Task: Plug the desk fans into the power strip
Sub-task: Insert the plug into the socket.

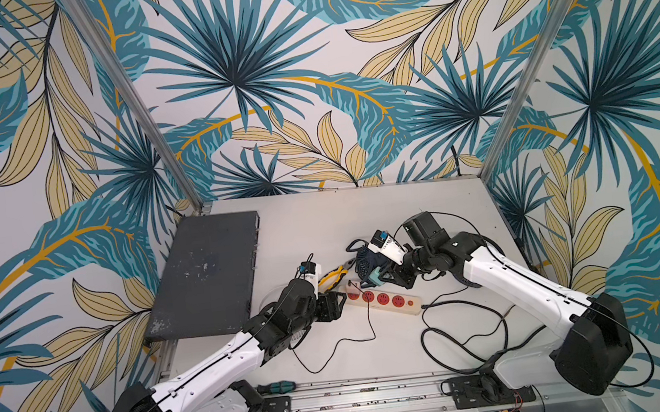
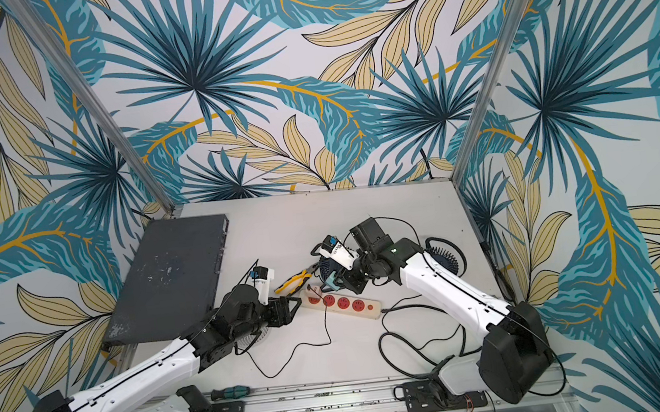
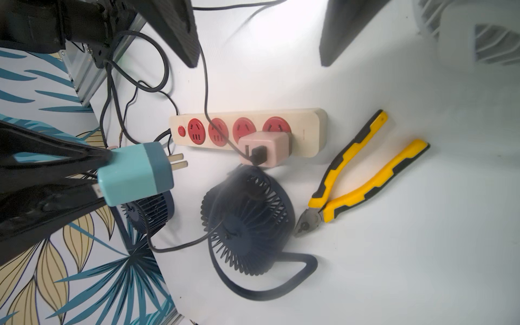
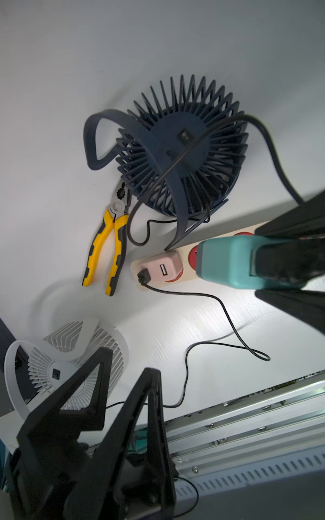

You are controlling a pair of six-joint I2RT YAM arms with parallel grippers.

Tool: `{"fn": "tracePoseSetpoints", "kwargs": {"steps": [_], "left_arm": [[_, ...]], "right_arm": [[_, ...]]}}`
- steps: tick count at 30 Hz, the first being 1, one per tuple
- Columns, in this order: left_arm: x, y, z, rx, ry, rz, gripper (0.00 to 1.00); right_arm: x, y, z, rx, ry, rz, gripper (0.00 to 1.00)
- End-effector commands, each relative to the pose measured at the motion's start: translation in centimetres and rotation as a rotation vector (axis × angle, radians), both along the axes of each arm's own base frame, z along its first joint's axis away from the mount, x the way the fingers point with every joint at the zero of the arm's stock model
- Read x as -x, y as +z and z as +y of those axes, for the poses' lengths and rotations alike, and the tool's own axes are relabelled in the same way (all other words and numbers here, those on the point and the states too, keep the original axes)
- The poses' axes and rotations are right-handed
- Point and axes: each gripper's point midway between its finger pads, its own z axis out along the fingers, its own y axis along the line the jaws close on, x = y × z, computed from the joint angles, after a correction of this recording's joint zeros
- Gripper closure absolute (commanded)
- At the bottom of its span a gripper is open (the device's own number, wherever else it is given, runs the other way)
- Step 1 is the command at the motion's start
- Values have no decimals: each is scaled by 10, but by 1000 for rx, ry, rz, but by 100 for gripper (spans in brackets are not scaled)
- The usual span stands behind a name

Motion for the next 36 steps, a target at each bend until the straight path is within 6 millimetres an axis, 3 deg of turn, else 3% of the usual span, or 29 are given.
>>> {"fn": "tracePoseSetpoints", "kwargs": {"steps": [1, 14, 26, 36], "left_arm": [[-2, -2, -7, 16, -23, 12, 32], [-17, -40, -20, -66, -69, 62, 39], [-29, -58, -17, -110, -65, 73, 43], [-33, -67, -15, -125, -59, 83, 45]], "right_arm": [[12, -25, 3, 57, 101, 24, 100], [6, -62, 10, 194, 167, 27, 100], [-9, -72, 18, 223, 185, 8, 100], [-4, -84, 19, 241, 208, 58, 100]]}}
